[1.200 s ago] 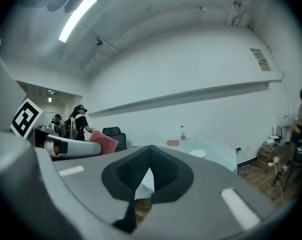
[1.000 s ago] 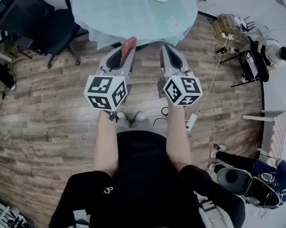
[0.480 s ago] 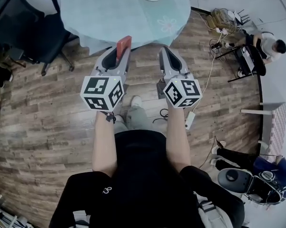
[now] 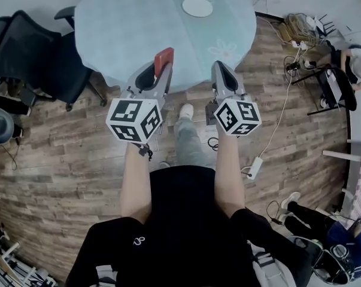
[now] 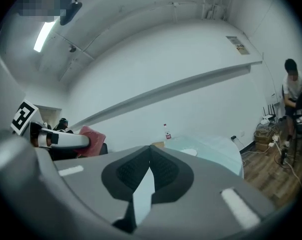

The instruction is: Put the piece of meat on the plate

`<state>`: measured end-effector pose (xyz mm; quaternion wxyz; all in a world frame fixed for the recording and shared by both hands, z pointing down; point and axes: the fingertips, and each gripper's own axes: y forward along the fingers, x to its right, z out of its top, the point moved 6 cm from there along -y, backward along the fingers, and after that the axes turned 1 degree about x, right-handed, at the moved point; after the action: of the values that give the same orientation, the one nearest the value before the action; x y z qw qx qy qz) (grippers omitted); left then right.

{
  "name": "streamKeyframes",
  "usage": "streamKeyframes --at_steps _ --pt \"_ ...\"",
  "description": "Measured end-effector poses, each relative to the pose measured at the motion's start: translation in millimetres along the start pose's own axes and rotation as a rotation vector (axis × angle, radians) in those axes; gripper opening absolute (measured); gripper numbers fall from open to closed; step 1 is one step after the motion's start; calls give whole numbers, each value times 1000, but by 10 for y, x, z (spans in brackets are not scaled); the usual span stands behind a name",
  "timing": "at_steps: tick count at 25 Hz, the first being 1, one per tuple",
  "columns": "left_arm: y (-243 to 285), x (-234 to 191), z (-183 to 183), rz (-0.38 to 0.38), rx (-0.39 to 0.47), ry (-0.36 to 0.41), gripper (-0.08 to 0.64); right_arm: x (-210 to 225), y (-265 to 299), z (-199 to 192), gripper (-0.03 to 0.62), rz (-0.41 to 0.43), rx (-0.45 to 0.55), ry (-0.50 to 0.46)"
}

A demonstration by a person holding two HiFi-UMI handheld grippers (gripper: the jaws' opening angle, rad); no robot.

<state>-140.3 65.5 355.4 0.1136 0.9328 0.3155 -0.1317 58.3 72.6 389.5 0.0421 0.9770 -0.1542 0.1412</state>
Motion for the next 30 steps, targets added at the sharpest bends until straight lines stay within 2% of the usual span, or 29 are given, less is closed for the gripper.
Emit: streamKeyframes --at_steps 6,10,12,15,20,22,25,30 --pt "1234 -472 165 46 -64 -27 89 773 1136 71 9 5 -51 48" --pt "1942 -552 265 29 -112 -31 90 1411 1656 192 9 -55 -52 112" --pt "2179 -597 341 27 -117 -31 91 1563 1891 260 9 -42 -59 96" --pt "2455 -659 386 28 -144 -20 90 1654 2101 241 9 -13 -82 75" --pt "2717 -784 276 21 -188 -42 91 1798 2332 102 9 -14 -117 94" --pt "2785 -864 165 17 -211 -76 91 1825 2369 45 8 -16 -132 87" --pt "2880 -1006 -12 12 -243 -167 91 1878 2369 11 9 -31 -163 71" --pt "3138 -1266 -259 6 -333 -194 91 2036 2400 67 8 -87 -157 64"
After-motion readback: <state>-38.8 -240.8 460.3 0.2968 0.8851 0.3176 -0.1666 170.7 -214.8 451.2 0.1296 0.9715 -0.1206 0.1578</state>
